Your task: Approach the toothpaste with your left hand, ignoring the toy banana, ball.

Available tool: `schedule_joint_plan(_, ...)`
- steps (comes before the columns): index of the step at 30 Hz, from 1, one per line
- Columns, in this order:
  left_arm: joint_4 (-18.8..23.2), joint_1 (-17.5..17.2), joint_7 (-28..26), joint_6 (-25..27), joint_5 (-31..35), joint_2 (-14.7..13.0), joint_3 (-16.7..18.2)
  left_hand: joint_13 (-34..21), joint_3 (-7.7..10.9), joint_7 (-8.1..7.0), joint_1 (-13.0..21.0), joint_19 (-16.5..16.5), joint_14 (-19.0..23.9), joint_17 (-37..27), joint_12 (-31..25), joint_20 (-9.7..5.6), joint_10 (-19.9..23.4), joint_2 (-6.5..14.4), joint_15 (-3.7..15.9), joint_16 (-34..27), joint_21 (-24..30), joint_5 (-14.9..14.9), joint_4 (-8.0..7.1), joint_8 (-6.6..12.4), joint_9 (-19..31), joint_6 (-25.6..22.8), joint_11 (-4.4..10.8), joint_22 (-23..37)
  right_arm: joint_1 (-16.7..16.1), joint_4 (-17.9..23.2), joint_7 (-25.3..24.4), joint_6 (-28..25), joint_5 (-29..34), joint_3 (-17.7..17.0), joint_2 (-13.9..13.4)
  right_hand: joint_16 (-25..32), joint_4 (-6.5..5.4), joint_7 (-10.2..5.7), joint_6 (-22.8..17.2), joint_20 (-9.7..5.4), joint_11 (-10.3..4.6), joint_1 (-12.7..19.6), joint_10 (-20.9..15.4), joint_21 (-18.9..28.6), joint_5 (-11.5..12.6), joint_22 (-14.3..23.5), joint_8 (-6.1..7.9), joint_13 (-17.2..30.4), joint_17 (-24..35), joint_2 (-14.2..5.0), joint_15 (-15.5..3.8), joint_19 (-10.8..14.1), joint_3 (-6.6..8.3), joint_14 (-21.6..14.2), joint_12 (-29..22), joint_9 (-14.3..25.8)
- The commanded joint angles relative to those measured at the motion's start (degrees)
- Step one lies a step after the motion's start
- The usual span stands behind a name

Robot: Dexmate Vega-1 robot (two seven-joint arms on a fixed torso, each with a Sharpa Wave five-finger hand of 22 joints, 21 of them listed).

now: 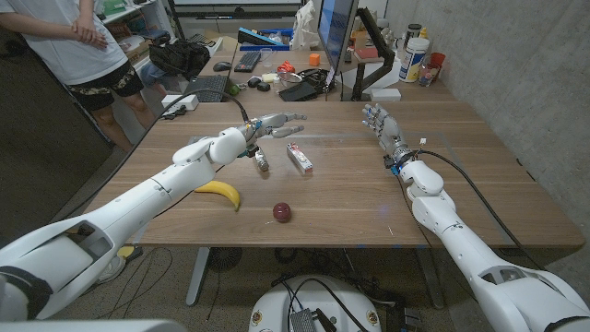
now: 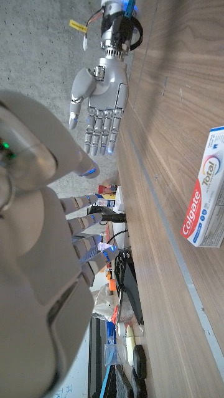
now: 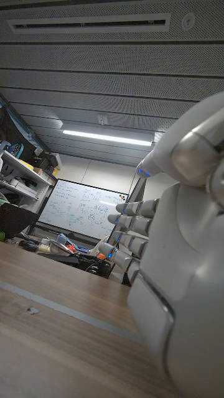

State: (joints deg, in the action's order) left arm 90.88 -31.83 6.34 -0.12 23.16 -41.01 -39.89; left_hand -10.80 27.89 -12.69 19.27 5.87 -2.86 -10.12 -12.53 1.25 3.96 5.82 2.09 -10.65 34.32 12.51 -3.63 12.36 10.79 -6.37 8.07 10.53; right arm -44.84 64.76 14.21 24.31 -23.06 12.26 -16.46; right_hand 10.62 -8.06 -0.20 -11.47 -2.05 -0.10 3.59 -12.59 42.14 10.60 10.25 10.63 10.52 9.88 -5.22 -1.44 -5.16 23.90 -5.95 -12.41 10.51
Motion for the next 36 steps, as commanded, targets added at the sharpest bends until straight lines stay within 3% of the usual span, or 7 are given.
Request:
schedule_joint_plan(1,0.2,0.2,1.0,0.6,0.7,-0.2,-0.5,-0.2,0.11,-0.04,0.9,-0.3,0.6,-0.2,-0.2,0.11,0.9,0.2,4.99,-0.4,-0.2,0.4,0.36,0.02,0.2,-0.6,0.27,0.2,0.0,0.0,-0.1,0.0,0.0,0.1,0.0,0.1,0.00,0.02,-0.4,-2.95,-0.07,-0.4,-0.3,-0.3,0.3,0.2,0.33,0.3,0.1,-2.39,-0.07,0.0,0.63,-0.6,0.0,0.2)
schedule_joint_plan(36,1.1,0.2,3.3,2.1,1.8,-1.1,-0.9,-0.2,0.79,-0.01,3.0,-1.3,2.6,-0.1,-0.7,0.12,4.1,1.0,5.44,-0.6,-0.2,0.3,1.46,0.38,0.3,-2.8,0.49,0.2,0.1,-0.3,-0.4,0.3,0.4,0.5,0.5,0.1,0.00,-0.02,-0.4,-3.05,-0.15,-0.4,-0.4,-0.7,0.3,0.2,0.35,0.3,0.1,-2.33,-0.04,0.1,0.67,-0.7,0.0,0.2)
